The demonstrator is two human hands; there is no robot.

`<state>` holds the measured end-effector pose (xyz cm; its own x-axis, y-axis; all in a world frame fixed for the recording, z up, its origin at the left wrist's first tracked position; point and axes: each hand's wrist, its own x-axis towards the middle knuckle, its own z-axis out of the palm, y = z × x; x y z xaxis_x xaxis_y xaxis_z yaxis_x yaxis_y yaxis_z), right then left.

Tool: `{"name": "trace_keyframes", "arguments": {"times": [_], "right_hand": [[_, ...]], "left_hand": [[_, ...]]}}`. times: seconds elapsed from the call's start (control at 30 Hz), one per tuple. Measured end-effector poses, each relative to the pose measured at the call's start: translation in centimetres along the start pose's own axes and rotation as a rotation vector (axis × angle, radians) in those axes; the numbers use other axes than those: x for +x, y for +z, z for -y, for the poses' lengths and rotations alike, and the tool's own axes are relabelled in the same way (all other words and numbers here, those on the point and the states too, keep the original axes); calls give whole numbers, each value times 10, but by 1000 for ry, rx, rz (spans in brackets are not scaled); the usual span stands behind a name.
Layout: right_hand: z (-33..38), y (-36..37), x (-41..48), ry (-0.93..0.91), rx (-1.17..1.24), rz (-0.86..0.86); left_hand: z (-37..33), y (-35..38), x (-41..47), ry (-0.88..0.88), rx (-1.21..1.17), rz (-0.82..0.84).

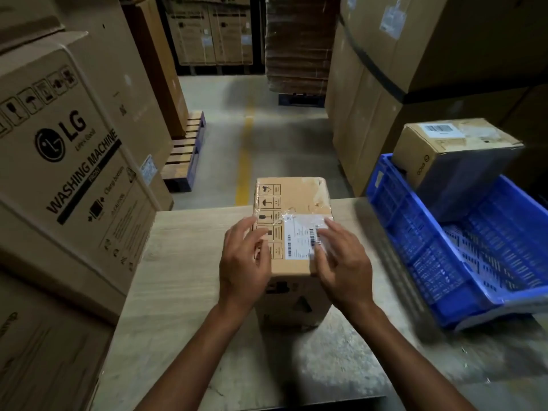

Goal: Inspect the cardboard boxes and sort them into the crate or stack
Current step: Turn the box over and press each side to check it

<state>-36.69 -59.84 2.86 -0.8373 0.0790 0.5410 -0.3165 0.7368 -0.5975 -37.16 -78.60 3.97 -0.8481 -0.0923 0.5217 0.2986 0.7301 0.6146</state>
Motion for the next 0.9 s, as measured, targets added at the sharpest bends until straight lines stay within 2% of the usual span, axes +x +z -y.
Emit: {"name": "trace_keyframes", "arguments": {"times": [0.07,0.13,0.27,0.57,0.73,0.9], "right_hand": [[-2,3,-1,-110,-23,63],[-5,5,-2,-129,-46,101],[-9,9,-5,-177,-70,133],[1,2,10,-121,-128,143],[11,-3,37,-60,-294,260],[9,4,51,-9,-364,541]], "left_hand": [[-2,3,-2,144,-42,54],[-4,3,-2,132,-74,161],[-3,6,-6,92,80,322],[-19,4,15,190,358,360],[-26,14,41,110,374,374],[-21,20,47,36,423,600]]}}
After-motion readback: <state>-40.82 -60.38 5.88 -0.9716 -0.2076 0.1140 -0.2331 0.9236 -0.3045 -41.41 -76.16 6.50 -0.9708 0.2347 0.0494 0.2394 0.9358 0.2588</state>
